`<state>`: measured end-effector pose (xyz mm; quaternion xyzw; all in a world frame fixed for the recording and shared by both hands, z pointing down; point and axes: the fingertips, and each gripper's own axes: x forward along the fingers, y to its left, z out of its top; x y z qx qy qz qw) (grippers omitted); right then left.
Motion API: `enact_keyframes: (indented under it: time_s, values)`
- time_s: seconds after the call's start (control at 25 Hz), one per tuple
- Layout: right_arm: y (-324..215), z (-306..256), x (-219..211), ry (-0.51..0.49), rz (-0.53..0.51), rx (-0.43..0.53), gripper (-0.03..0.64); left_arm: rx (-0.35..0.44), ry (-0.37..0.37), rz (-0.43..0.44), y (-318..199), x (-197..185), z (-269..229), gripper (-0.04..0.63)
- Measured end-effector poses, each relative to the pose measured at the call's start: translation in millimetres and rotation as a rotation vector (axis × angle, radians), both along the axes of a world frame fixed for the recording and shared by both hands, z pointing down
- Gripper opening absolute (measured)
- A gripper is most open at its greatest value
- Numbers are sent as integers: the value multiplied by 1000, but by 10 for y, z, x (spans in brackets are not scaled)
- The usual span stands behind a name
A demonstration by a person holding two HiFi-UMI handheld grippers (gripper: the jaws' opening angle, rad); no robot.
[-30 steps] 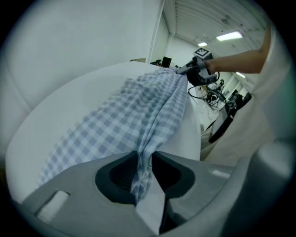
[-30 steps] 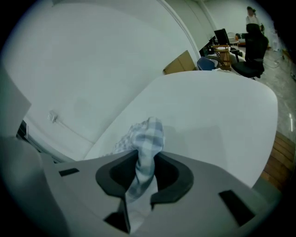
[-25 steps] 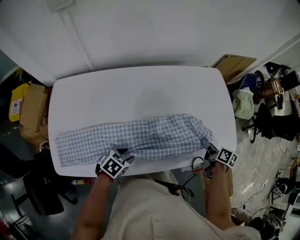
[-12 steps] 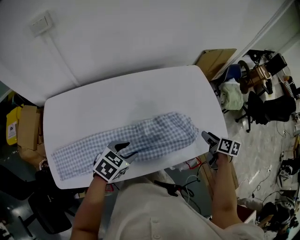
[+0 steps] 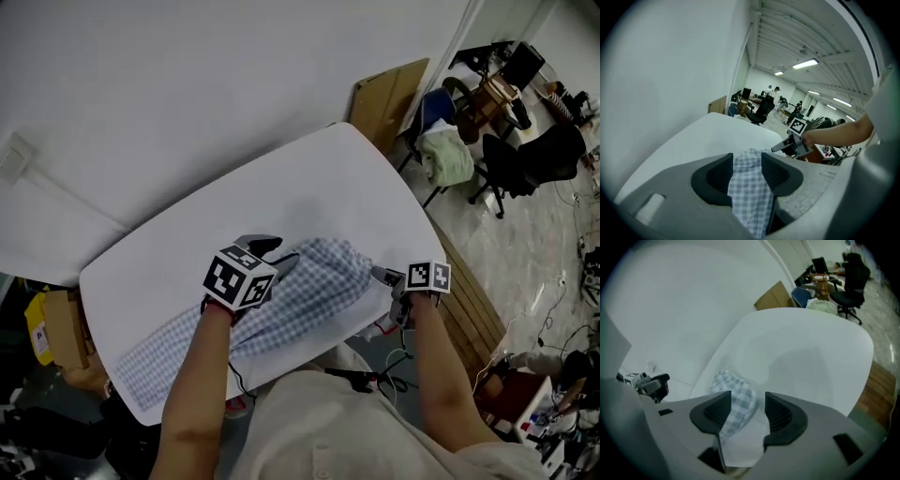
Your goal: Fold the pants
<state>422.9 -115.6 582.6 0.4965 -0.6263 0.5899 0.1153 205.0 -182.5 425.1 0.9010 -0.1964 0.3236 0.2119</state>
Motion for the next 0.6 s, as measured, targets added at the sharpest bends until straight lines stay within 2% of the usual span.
enact_keyframes:
  time_s: [0.12, 0.24, 0.32, 0.4, 0.48, 0.56, 0.6]
  values:
    - [-58, 89, -70, -68, 29, -42, 233, -55, -66, 93, -197, 335, 233, 193]
    - [-54, 192, -126, -42, -13, -91, 232, -115, -141, 181, -324, 596, 546, 193]
    - [-47, 189, -171, -58, -36, -108, 230, -140, -163, 209, -393, 695, 684, 193]
    - [-27, 176, -253, -111, -56, -123, 163, -161, -158, 221, -422, 764, 765, 193]
    - [-19, 171, -311, -145, -67, -121, 51, -180, -155, 232, -411, 805, 833, 193]
    - [-103, 90, -325, -147, -71, -75, 34, -182, -159, 236, -423, 791, 866, 193]
    - [-203, -23, -323, -138, -70, -18, 29, -178, -156, 229, -450, 756, 857, 193]
